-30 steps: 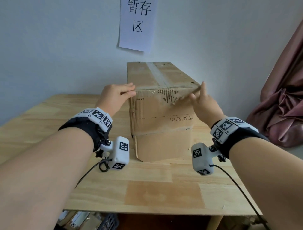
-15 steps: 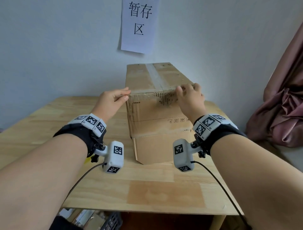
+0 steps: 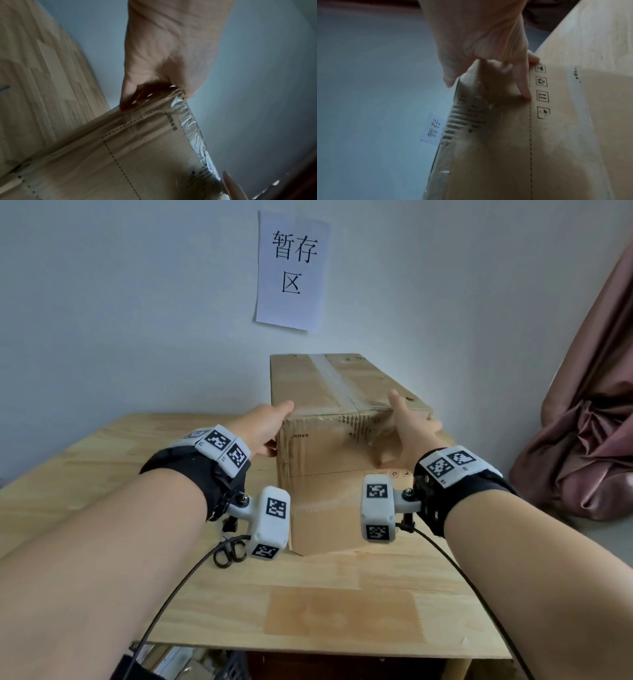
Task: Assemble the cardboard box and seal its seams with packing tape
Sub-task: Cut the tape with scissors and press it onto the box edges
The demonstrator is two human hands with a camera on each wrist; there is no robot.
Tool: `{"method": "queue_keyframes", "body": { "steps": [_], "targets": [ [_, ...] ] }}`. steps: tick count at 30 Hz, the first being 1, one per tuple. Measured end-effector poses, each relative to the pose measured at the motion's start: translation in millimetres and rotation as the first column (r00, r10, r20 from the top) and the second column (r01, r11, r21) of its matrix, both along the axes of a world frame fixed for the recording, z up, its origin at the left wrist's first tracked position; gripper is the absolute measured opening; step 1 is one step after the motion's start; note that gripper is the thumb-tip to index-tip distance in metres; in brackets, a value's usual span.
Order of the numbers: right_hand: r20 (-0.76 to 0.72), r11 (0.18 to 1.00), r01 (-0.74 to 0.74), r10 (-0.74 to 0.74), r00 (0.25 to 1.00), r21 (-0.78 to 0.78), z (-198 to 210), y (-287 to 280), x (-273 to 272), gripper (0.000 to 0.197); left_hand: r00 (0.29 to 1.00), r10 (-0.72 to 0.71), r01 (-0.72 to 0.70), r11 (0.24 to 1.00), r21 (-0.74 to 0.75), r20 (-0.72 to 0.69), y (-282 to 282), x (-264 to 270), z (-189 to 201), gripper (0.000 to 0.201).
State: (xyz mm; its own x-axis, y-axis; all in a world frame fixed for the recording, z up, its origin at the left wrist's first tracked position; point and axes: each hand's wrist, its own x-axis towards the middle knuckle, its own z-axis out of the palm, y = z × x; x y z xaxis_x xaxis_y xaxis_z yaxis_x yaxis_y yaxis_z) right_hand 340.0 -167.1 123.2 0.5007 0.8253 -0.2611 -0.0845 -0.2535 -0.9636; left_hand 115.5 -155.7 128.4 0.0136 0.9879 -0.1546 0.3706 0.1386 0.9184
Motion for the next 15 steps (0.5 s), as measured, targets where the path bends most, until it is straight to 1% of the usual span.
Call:
{"method": "queue_keyframes", "body": {
  "steps": [3, 5, 6, 8, 9, 10, 11, 13, 15],
  "targets": [
    [0.010, 0.999, -0.030, 0.030, 1.000, 0.041, -1, -1, -2, 0.101, 1.000, -0.004, 0.003, 0.999, 0.052, 0.023, -10, -2, 3, 0.037],
    [0.081, 0.999, 0.004, -0.008, 0.997, 0.051, 7, -7, -2, 0.104, 0.996, 0.008, -0.014, 0.997, 0.070, 0.085, -15, -1, 0, 0.025],
    [0.121, 0.998, 0.014, -0.021, 0.992, 0.066, 13, -9, -1, 0.103, 0.991, 0.018, -0.027, 0.997, 0.068, 0.129, -18, 0, -2, 0.023],
    [0.196, 0.993, -0.008, -0.015, 0.980, 0.116, 24, -9, 3, 0.091, 0.973, 0.061, -0.075, 0.996, 0.052, 0.224, -22, 6, -11, 0.026],
    [0.242, 0.988, -0.029, -0.008, 0.970, 0.152, 30, -12, 3, 0.086, 0.964, 0.090, -0.103, 0.994, 0.039, 0.251, -24, 11, -17, 0.035],
    [0.314, 0.981, -0.056, -0.006, 0.949, 0.187, 35, -14, 5, 0.082, 0.963, 0.123, -0.131, 0.991, 0.016, 0.238, -27, 17, -21, 0.052],
    [0.408, 0.974, -0.091, -0.003, 0.913, 0.210, 38, -14, 6, 0.082, 0.971, 0.152, -0.154, 0.988, -0.002, 0.184, -26, 23, -29, 0.072],
    [0.569, 0.958, -0.173, 0.013, 0.823, 0.229, 41, -20, 6, 0.088, 0.979, 0.198, -0.195, 0.979, -0.051, 0.051, -32, 40, -39, 0.106],
    [0.677, 0.940, -0.270, 0.061, 0.733, 0.208, 40, -23, 10, 0.096, 0.982, 0.179, -0.169, 0.975, -0.146, 0.061, -26, 54, -58, 0.135]
  ]
}}
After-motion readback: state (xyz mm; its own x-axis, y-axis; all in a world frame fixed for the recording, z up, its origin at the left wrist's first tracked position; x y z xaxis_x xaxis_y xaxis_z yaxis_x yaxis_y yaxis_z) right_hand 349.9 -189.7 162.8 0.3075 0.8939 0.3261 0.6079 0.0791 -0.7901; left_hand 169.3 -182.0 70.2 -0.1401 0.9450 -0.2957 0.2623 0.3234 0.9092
